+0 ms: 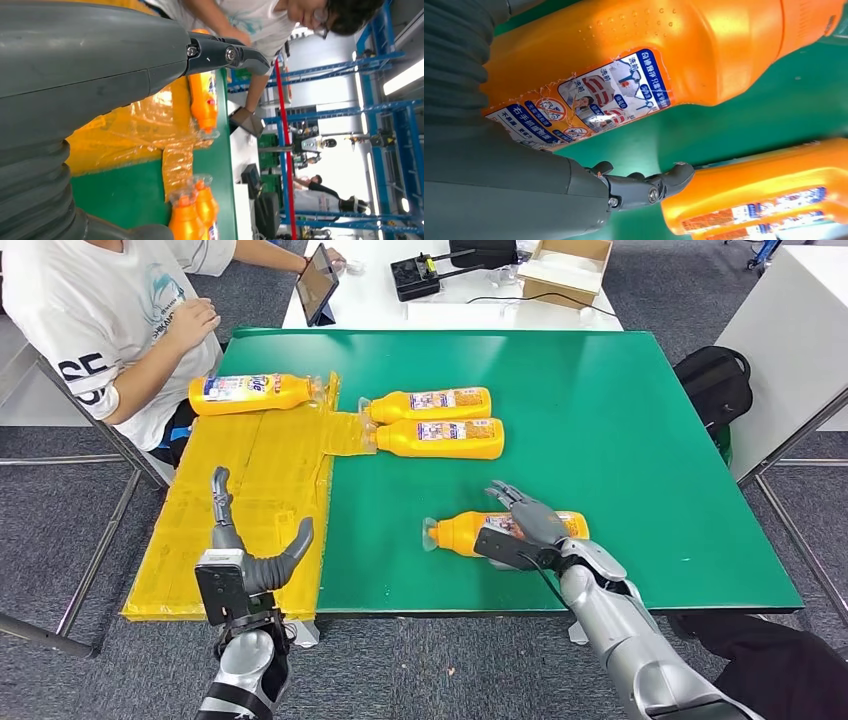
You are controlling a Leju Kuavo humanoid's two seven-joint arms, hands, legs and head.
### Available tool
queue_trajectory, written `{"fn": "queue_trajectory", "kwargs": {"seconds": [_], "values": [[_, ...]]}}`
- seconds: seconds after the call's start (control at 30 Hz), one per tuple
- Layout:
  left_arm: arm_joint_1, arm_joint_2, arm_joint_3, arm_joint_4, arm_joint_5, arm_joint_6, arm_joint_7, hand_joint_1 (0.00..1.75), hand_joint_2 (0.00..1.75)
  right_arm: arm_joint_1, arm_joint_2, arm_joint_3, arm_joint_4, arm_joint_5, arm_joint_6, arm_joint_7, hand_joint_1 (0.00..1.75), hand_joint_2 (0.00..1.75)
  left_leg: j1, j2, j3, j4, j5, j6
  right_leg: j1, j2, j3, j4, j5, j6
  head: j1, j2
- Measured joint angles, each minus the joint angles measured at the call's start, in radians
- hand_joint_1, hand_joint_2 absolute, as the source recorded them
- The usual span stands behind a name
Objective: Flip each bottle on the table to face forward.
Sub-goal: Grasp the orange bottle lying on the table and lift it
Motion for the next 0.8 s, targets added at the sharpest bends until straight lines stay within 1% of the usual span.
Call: {"fn": "queue_trajectory", "kwargs": {"seconds": [0.17,0.53,0.8], "values": [[-0.001,-0.006,0.001,0.016,0.000,-0.002,0.000,0.00,1.75,-0.006,-0.021,0.009,0.000,-0.002,0.007,0.003,0.00,1.75,0.000,0.000,0.000,0.000,0.000,0.000,0.000,0.000,0.000,0.000,0.000,0.000,0.000,0.000],[-0.004,-0.016,0.004,0.039,0.002,-0.023,0.000,0.00,1.75,-0.002,-0.042,0.030,-0.009,-0.003,0.008,0.002,0.00,1.75,0.000,0.000,0.000,0.000,0.000,0.000,0.000,0.000,0.000,0.000,0.000,0.000,0.000,0.000],[-0.003,-0.021,0.010,0.046,0.003,-0.044,0.000,0.00,1.75,-0.001,-0.089,0.051,-0.058,-0.039,0.091,-0.011,0.00,1.75,0.000,0.000,-0.001,0.000,0.000,0.000,0.000,0.000,-0.001,0.000,0.000,0.000,0.000,0.000]]}}
